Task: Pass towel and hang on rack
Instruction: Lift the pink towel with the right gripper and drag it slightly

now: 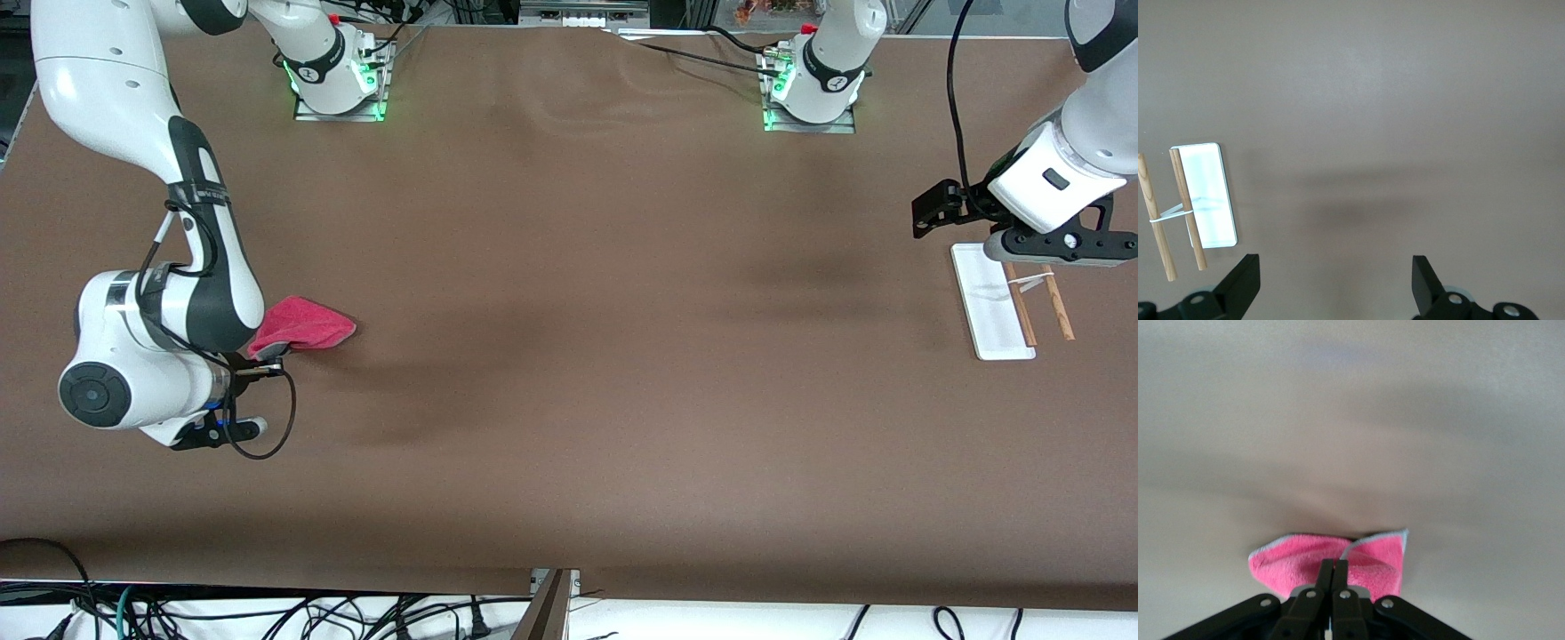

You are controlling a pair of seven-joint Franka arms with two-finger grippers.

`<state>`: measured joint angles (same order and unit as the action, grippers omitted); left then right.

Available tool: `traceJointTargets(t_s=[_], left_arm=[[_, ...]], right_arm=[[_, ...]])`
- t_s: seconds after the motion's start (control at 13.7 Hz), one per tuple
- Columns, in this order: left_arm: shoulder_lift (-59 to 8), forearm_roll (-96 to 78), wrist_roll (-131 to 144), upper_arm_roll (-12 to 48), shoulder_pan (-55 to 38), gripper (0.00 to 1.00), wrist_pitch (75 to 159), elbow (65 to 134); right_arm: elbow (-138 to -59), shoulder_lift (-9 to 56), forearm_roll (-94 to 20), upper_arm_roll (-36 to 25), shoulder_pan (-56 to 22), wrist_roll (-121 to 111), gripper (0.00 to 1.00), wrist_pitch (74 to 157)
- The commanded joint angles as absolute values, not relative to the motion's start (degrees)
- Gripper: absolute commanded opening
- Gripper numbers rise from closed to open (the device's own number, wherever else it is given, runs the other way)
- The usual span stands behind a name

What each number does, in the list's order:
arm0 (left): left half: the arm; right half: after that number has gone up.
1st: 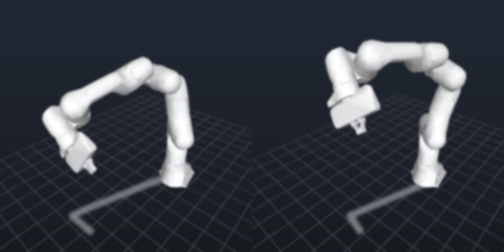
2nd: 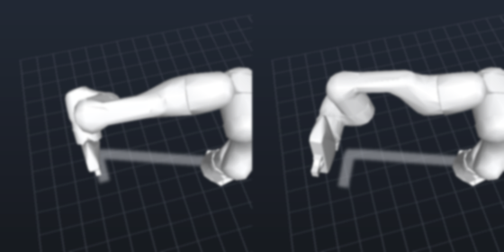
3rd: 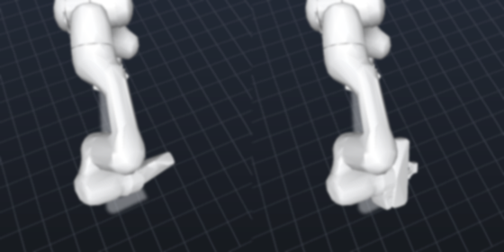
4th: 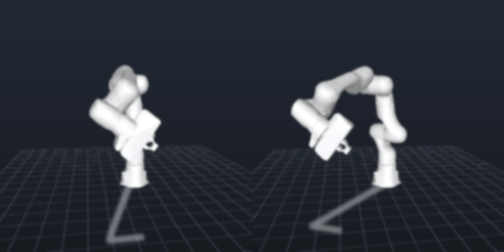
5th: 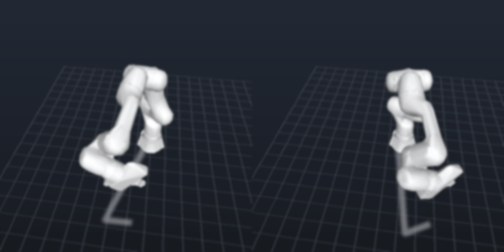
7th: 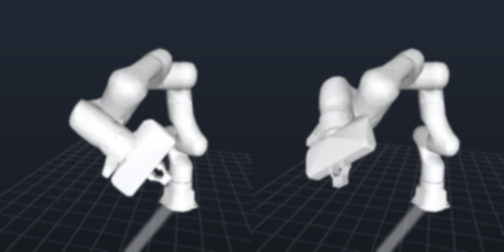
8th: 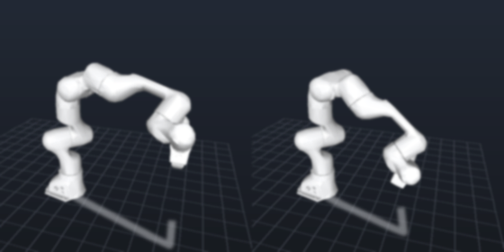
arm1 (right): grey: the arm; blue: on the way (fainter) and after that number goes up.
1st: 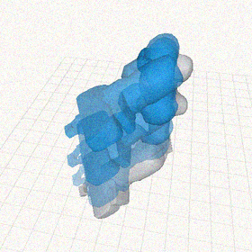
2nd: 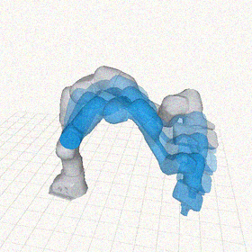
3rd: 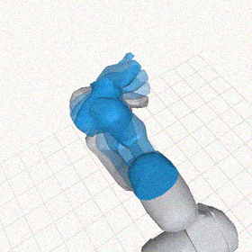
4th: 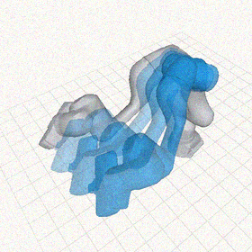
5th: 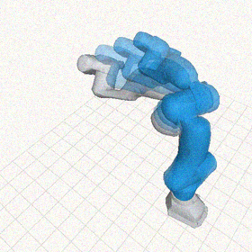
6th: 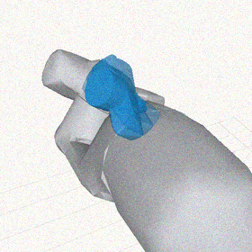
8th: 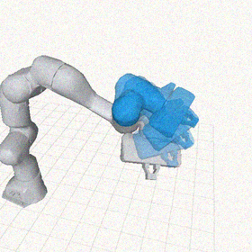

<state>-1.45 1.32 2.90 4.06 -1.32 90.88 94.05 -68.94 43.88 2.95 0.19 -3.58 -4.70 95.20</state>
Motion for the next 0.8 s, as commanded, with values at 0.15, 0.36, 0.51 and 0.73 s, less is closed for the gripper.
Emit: traceJointTargets(t_s=[0.15,0.36,0.51,0.73], left_arm=[[-2.0,1.0,2.9,4.3,-0.7,1.00,90.3,92.9],[-2.0,1.0,2.9,4.3,-0.7,1.00,90.3,92.9],[-2.0,1.0,2.9,4.3,-0.7,1.00,90.3,92.9],[-2.0,1.0,2.9,4.3,-0.7,1.00,90.3,92.9]], right_arm=[[-63.0,43.6,3.0,0.8,-3.3,-5.5,0.00,87.0],[-62.9,41.5,2.9,0.8,-3.4,-5.6,0.00,86.1],[-62.9,38.9,2.8,1.0,-3.6,-5.5,0.00,85.3],[-62.9,37.2,2.8,1.6,-3.9,-5.5,0.00,84.4]])
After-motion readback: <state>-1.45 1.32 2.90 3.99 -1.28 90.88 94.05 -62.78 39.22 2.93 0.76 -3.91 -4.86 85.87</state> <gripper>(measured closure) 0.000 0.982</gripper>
